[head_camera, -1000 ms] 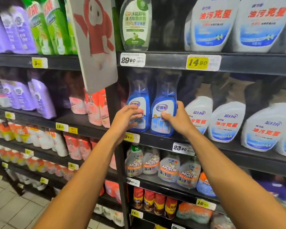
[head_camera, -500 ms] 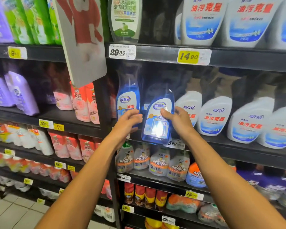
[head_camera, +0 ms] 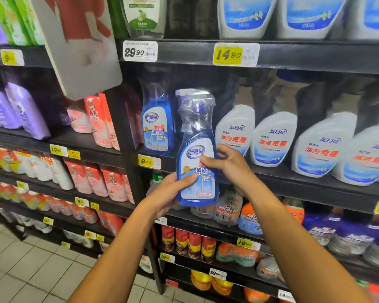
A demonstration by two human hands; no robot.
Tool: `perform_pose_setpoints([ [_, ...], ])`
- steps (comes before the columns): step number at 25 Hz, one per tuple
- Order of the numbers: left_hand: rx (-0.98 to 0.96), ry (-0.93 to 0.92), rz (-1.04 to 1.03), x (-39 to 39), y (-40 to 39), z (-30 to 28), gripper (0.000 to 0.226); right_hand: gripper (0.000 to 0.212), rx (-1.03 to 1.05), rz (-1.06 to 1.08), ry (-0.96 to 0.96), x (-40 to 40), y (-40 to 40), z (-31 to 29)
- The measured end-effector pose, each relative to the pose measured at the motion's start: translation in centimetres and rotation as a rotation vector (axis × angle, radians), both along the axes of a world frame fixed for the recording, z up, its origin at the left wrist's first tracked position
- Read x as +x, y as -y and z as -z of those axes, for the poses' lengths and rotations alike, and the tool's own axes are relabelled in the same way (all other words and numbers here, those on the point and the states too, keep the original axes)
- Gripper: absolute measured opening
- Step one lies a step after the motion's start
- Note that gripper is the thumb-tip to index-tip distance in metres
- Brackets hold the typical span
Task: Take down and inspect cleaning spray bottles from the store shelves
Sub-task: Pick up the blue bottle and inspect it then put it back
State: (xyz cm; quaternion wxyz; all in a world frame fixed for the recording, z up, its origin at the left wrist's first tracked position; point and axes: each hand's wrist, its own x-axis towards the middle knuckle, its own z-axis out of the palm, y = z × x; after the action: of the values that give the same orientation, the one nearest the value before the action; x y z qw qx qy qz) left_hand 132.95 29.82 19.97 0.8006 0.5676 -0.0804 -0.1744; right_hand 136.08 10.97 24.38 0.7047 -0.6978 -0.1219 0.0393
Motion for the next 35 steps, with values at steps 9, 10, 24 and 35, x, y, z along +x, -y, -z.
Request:
perform_pose_setpoints([
  [9,0.121,-0.012,0.008,-2.3,1.4,2.8,0.037,0.031,0.158,-0.068,-0.029,0.8,0.6,0.9],
  [10,0.134,-0.021,0.023,-2.4,1.6,2.9,0.041,0.029,0.169,-0.047,-0.02,0.8,0.6,1.1],
  [24,0.157,-0.064,0.041,-1.9,2.1,2.3,0.034,0.038,0.27,-0.149,-0.069,1.1,0.5,0.5],
  [35,0.065,-0.031,-0.188,-1.8,3.0,1.5,0.065,0.042,0.222,0.004,-0.025,1.2,-1.6,-0.2],
])
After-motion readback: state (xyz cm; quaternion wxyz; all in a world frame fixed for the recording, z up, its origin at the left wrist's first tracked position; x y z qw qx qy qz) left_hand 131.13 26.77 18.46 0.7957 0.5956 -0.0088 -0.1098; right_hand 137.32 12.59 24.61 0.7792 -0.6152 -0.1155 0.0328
